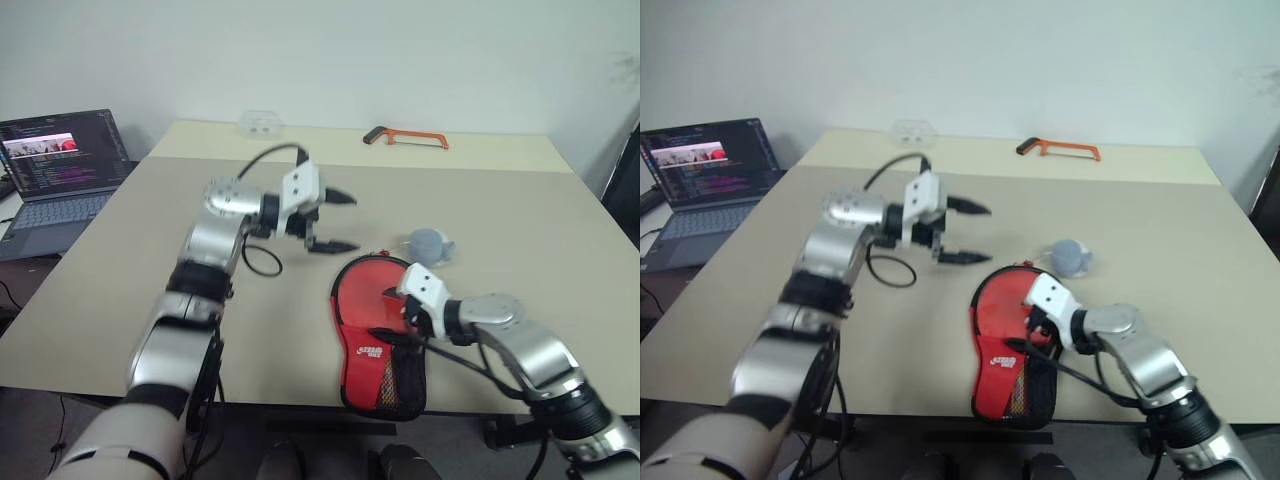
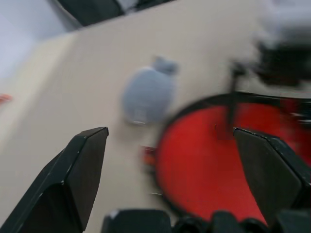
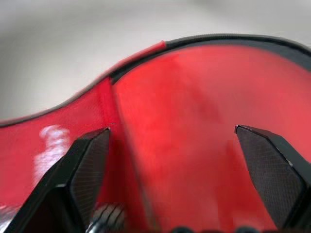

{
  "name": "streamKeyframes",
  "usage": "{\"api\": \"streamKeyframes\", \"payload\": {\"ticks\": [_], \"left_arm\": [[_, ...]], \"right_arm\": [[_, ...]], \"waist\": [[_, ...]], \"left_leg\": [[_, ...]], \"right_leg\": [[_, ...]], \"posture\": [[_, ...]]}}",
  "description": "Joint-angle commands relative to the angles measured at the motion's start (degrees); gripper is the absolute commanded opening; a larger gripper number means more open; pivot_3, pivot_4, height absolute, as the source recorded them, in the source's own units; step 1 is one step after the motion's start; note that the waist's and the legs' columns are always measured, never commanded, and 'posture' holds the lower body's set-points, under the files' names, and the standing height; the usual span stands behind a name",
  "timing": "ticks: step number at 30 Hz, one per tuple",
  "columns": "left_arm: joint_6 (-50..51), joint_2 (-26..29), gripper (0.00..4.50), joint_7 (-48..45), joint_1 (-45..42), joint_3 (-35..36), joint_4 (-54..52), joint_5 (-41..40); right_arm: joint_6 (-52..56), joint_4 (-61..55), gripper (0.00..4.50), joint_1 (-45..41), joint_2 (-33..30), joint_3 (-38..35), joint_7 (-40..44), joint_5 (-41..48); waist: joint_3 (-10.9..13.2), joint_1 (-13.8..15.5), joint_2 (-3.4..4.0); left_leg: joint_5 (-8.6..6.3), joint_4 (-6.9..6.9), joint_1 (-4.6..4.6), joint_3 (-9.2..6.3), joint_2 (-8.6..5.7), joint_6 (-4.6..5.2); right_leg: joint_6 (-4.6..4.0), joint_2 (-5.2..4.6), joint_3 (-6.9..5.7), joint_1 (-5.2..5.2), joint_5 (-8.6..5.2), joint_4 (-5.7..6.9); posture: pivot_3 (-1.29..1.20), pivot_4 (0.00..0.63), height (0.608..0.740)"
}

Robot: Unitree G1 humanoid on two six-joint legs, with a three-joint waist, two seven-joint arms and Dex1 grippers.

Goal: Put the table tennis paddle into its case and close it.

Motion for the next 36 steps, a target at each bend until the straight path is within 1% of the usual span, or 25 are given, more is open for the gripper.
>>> {"api": "streamKeyframes", "payload": {"ticks": [1,4,7,11,13,17,20,22,26,28,32,36], "left_arm": [[6.53,-0.25,4.47,3.78,4.34,-0.26,-11.21,-2.82],[6.50,-5.04,4.47,13.58,8.89,-2.59,-12.78,1.17],[6.67,-8.80,4.47,20.58,11.13,-3.95,-12.77,3.16],[5.75,-11.55,4.47,27.90,14.31,-6.96,-12.17,6.82],[7.91,-12.74,4.47,30.77,15.75,-7.62,-12.64,7.32],[10.76,-13.94,4.47,33.82,17.83,-8.16,-14.52,7.15],[13.33,-14.48,4.47,34.58,18.73,-8.52,-15.90,6.11],[13.75,-14.40,4.47,35.33,19.08,-9.64,-16.42,6.98],[15.03,-14.67,4.47,36.33,19.75,-11.29,-17.28,7.56],[15.49,-15.01,4.47,37.11,20.04,-11.65,-17.89,7.51],[15.87,-15.46,4.47,38.33,19.97,-12.21,-18.25,7.58],[16.65,-16.45,4.47,39.33,19.27,-12.47,-18.41,7.20]], "right_arm": [[4.61,-5.46,4.50,-4.55,-3.38,-9.33,2.54,7.86],[4.65,-2.50,4.50,-9.01,-6.13,-13.53,2.67,9.71],[3.46,3.20,4.50,-13.57,-6.86,-14.18,0.74,8.46],[1.64,16.95,4.50,-21.05,-6.09,-9.19,-3.68,1.94],[0.33,24.77,4.50,-24.68,-4.59,-6.69,-5.76,-1.32],[-3.55,38.00,4.50,-30.44,-2.39,-3.55,-5.15,-5.13],[-5.48,45.52,4.50,-33.61,-1.17,-1.98,-2.30,-6.23],[-7.17,50.91,4.50,-35.43,-0.42,-0.63,-0.73,-7.72],[-9.64,62.22,4.50,-39.16,1.89,-0.03,-0.63,-10.40],[-9.60,65.58,4.50,-40.22,2.88,-0.11,0.26,-10.85],[-12.21,70.06,4.50,-40.00,4.29,1.86,0.98,-14.16],[-12.62,73.59,4.50,-39.96,5.96,2.31,1.97,-15.41]], "waist": [[0.04,-0.04,-0.01],[0.03,0.27,-0.01],[0.04,0.60,-0.03],[0.03,0.44,-0.01],[0.03,0.24,-0.01],[0.04,0.16,0.00],[0.06,0.24,0.04],[0.06,0.24,0.04],[0.06,0.23,0.04],[0.06,0.20,0.05],[0.06,0.21,0.05],[0.05,0.20,0.06]], "left_leg": [[0.00,0.02,0.00,-0.03,0.01,0.00],[0.01,0.11,0.01,-0.08,-0.01,0.02],[0.00,0.21,0.01,-0.05,-0.06,0.03],[0.00,0.21,-0.01,0.03,-0.05,0.04],[0.00,0.17,0.00,0.07,-0.05,0.04],[0.00,0.12,-0.03,0.10,-0.06,0.04],[0.00,0.08,-0.06,0.12,-0.06,0.04],[0.00,0.07,-0.06,0.11,-0.06,0.04],[0.00,0.08,-0.04,0.12,-0.07,0.04],[0.00,0.08,-0.03,0.12,-0.07,0.04],[0.00,0.08,-0.04,0.11,-0.07,0.04],[0.00,0.09,-0.03,0.10,-0.07,0.04]], "right_leg": [[0.00,0.02,-0.02,0.00,0.00,0.02],[0.00,0.02,-0.03,0.06,0.00,0.04],[0.06,-0.01,0.01,0.13,0.03,-0.01],[0.06,0.00,0.09,0.03,0.05,-0.01],[0.05,0.00,0.14,-0.01,0.05,0.00],[0.04,0.00,0.16,-0.07,0.05,-0.01],[0.04,-0.01,0.16,-0.10,0.05,-0.04],[0.04,-0.01,0.15,-0.09,0.05,-0.05],[0.04,-0.02,0.15,-0.06,0.05,-0.04],[0.04,-0.03,0.14,-0.05,0.05,-0.04],[0.03,-0.03,0.14,-0.04,0.05,-0.05],[0.03,-0.03,0.13,-0.02,0.06,-0.04]], "posture": [[0.00,0.150,0.740],[0.00,0.150,0.740],[0.00,0.150,0.740],[0.00,0.150,0.740],[0.00,0.150,0.740],[0.00,0.150,0.740],[0.00,0.150,0.740],[0.00,0.150,0.740],[0.00,0.150,0.740],[0.00,0.150,0.740],[0.00,0.150,0.740],[0.00,0.150,0.740]]}}
